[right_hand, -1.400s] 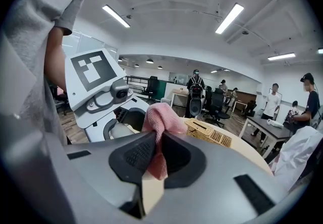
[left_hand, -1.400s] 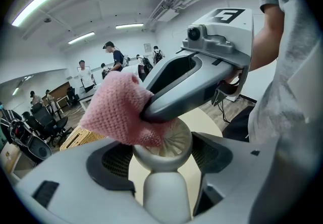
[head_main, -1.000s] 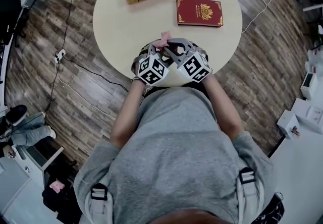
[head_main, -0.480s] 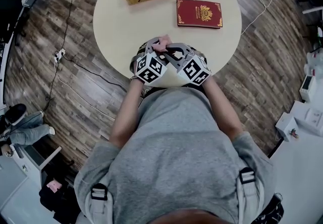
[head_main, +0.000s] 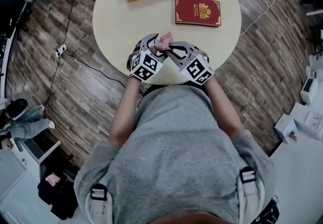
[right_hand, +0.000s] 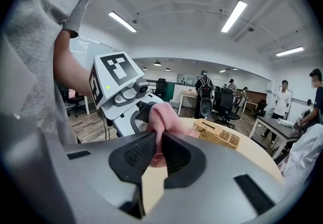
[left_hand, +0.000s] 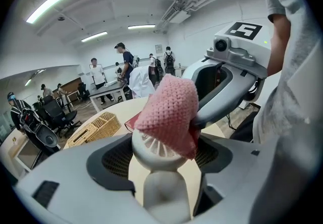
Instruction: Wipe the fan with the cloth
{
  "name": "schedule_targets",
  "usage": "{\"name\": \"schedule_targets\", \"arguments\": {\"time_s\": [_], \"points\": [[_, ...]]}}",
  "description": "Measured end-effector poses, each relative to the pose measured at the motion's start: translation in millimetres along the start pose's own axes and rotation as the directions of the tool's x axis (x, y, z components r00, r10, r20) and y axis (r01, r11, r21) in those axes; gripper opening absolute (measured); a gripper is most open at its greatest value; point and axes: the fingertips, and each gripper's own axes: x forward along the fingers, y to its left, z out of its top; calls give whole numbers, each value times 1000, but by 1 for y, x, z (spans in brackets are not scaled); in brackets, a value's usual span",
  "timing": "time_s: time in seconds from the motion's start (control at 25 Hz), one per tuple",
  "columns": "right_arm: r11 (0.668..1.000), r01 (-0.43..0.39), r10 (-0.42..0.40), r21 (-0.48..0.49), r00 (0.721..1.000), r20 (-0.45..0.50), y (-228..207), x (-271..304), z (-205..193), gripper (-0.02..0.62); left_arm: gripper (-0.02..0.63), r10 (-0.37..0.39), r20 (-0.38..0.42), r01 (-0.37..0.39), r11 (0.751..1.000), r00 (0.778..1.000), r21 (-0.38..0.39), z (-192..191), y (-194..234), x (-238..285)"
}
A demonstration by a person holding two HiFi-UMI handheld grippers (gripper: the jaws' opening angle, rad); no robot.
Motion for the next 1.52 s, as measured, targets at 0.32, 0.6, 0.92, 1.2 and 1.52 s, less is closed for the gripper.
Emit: {"name": "schedule_targets", "arguments": {"time_s": [0.32,0.6,0.92,1.2,1.52], "points": [[1000,-25,25,-11,1000,6,-8,-30,-9,44,370,36,-7,-37,998,999,-42,15,-14,6],[998,-48,49,-35,999,22,-15,-58,-14,44,370,78,-2,-78,995,997,-67,33,-28,11],[998,-50,51,-39,998,26,-22,-84,-24,44,370,102,12,-99,984,995,-150,40,-42,12],[998,-58,58,-17,998,-2,-32,-101,-53,44,370,94,35,-88,986,995,-139,55,-60,22],[999,-48,48,-10,999,-13,-50,-116,-72,44,370,77,51,-69,986,996,-151,71,-79,36]]}}
